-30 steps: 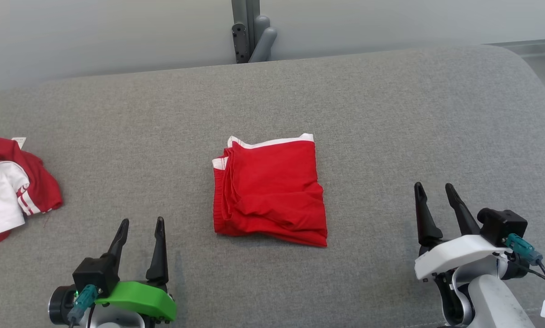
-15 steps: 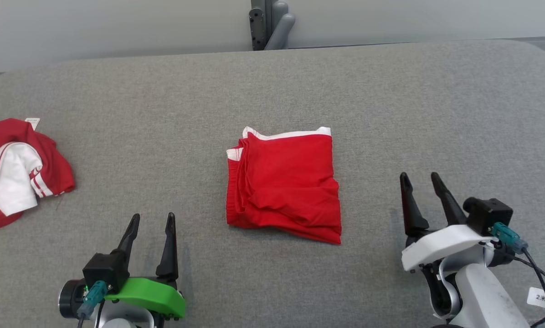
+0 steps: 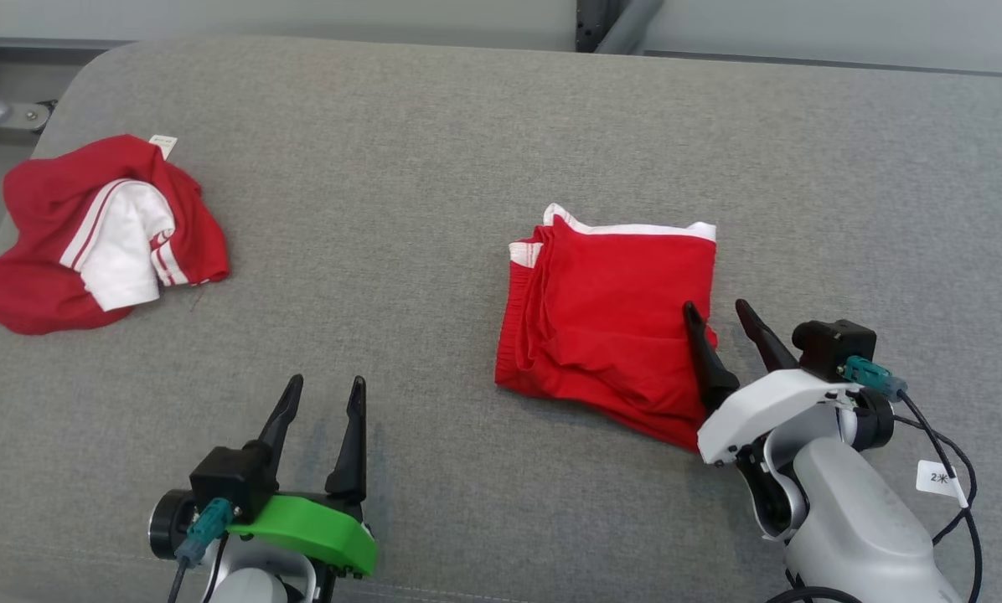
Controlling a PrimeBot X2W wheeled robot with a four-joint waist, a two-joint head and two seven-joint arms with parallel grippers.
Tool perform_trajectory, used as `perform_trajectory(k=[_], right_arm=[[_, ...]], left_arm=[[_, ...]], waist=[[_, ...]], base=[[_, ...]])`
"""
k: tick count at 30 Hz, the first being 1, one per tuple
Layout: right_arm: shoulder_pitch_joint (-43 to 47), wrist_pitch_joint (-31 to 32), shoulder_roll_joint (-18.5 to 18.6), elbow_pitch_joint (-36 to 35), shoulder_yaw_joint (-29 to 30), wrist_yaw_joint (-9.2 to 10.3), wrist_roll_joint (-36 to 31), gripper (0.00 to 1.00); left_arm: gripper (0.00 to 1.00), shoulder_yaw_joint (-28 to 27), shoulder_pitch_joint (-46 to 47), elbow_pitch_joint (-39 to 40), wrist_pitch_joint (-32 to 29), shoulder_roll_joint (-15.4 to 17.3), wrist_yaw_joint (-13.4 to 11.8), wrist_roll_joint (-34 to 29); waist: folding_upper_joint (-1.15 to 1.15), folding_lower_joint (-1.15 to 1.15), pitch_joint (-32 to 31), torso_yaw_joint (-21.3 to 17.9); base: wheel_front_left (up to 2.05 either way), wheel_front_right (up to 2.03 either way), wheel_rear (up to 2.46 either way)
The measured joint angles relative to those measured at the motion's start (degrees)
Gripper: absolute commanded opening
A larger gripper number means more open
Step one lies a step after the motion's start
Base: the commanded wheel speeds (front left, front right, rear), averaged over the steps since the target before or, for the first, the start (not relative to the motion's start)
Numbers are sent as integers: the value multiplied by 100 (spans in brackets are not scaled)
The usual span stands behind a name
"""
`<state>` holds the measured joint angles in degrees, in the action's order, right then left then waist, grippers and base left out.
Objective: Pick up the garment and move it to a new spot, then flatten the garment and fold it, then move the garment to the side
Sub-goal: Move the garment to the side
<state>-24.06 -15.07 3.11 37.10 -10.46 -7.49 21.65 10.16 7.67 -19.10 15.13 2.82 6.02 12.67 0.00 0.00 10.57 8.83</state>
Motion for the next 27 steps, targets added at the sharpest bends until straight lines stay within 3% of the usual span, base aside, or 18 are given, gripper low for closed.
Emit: perform_trajectory(k=[10, 11, 12, 13, 21, 27], right_arm=[[-514, -16, 124, 1313, -187, 1, 485, 100], [-566, -16, 121, 1357, -305, 1, 568, 96], [-604, -18, 110, 1378, -422, 1, 645, 43], [-633, -18, 92, 1393, -524, 1, 727, 0], [-662, -5, 256, 1006, -586, 0, 953, 0], [-412, -4, 263, 806, -452, 0, 944, 0]], left_arm=[[100, 178, -1, -83, -1, 0, 107, 226], [100, 167, -1, -82, -1, 1, 109, 224], [100, 168, -1, -80, -1, 1, 110, 219], [100, 170, 2, -78, -1, 2, 111, 215], [100, 222, 59, -22, -1, 0, 127, 177], [100, 166, 49, 15, -1, 0, 130, 76]], waist=[[0, 0, 151, 544], [0, 0, 158, 560], [0, 0, 166, 562], [0, 0, 170, 554], [0, 0, 139, 353], [0, 0, 27, -27]], base=[[0, 0, 0], [0, 0, 0], [0, 0, 0], [0, 0, 0], [0, 0, 0], [0, 0, 0]])
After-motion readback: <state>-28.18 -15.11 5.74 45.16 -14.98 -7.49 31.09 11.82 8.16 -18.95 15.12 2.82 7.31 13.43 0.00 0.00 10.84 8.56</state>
